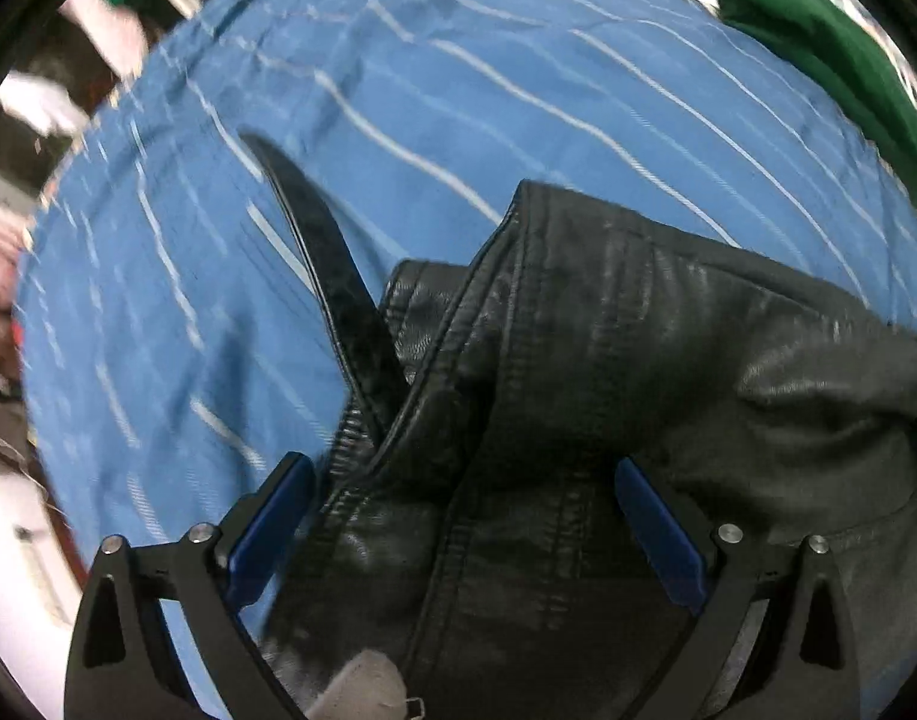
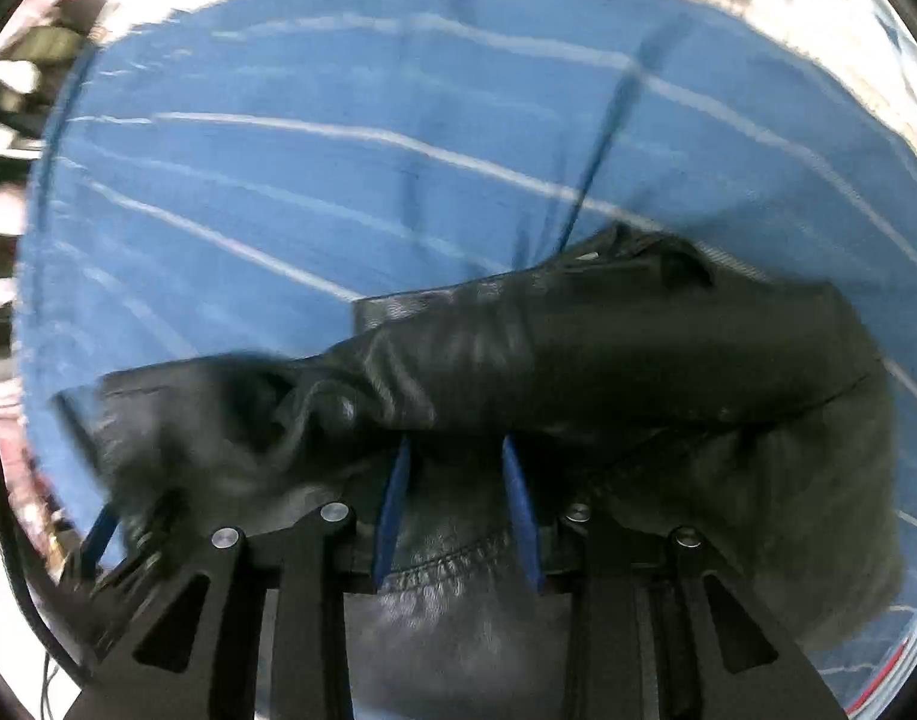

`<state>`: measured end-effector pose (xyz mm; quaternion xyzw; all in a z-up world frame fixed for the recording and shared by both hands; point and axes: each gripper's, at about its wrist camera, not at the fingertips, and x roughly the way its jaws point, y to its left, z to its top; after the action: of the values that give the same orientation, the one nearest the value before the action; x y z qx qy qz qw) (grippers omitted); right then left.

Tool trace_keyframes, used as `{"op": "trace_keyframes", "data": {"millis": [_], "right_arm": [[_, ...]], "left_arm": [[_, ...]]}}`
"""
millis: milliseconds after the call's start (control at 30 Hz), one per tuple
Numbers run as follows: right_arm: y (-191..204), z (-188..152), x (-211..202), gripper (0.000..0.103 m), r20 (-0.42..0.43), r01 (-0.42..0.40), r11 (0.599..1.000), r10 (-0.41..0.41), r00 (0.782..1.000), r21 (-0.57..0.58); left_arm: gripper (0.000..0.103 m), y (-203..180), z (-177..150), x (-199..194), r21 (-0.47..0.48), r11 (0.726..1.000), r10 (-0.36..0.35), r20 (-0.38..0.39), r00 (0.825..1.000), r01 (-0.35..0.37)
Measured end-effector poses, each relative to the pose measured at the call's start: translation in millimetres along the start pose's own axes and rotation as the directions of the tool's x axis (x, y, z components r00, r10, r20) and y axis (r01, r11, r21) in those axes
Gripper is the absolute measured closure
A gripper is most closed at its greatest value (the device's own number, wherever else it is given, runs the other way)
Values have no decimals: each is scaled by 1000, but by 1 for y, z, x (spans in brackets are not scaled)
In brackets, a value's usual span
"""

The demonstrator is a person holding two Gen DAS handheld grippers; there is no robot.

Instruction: Fold large clothes

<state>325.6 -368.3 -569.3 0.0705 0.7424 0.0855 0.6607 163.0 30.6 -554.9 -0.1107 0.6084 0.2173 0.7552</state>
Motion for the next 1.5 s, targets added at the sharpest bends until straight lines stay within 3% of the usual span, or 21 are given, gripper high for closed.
{"op": "trace_keyframes", "data": {"millis": [167,233,300,400,467,533,667,700,733,767,833,933,967,1033,1167,1200,1300,1367,1400,1500], "right_arm": [[6,2,0,68,3,39,999,-39,999,1],[0,1,-6,68,-3,-1,1000,1,1000,4],[-23,-10,-25,68,32,-126,991,125,992,44],[-71,-42,-63,53,146,-258,956,238,960,142],[-106,-69,-81,53,212,-292,930,246,946,221],[-158,-113,-93,53,284,-332,877,239,928,347],[-227,-175,-78,53,338,-375,776,222,915,507],[-239,-190,-71,53,359,-405,741,234,904,536],[-254,-199,-59,53,399,-472,696,282,873,541],[-262,-202,-47,53,437,-537,655,331,836,532],[-267,-200,-33,53,485,-611,609,385,785,506],[-260,-202,-22,53,521,-653,539,399,755,533],[-258,-208,-28,53,540,-668,534,401,740,519],[-252,-216,-32,53,547,-673,544,404,733,501],[-261,-219,-14,53,540,-686,503,426,726,525],[-263,-215,-9,53,547,-703,490,443,710,516],[-261,-204,-3,53,517,-677,539,441,734,502],[-258,-209,-7,53,516,-676,526,439,735,516],[-258,-217,-13,53,525,-691,516,451,722,507],[-264,-238,-12,53,521,-684,512,445,728,519]], "left_arm": [[0,7,1,3,-6,999,-45,0,999,45],[0,7,5,-5,-2,1000,-25,-18,1000,25],[0,4,8,-19,19,1000,4,-3,1000,-4],[0,-18,11,-54,68,997,-25,59,998,21],[0,-48,9,-72,115,991,-81,82,993,71],[0,-74,8,-73,144,984,-112,60,992,103],[0,-140,17,-46,182,978,-103,19,994,98],[0,-147,17,-34,200,977,-75,10,997,71],[0,-157,19,-17,213,976,-51,-13,999,53],[0,-157,21,-9,202,977,-62,-28,998,66],[0,-152,23,-7,188,977,-97,-32,995,101],[0,-148,19,-14,230,968,-95,-14,995,95],[0,-146,19,-18,231,969,-88,-14,996,89],[0,-144,17,-34,229,971,-64,-6,998,63],[0,-158,4,-54,255,963,-91,7,996,87],[0,-161,0,-45,272,960,-73,-1,997,70],[0,-161,-7,-18,251,963,-88,-39,995,95],[0,-159,-7,-17,236,965,-106,-41,994,113],[0,-160,-9,-18,243,963,-105,-39,994,112],[0,-157,-7,-16,241,964,-111,-39,993,117]]}}
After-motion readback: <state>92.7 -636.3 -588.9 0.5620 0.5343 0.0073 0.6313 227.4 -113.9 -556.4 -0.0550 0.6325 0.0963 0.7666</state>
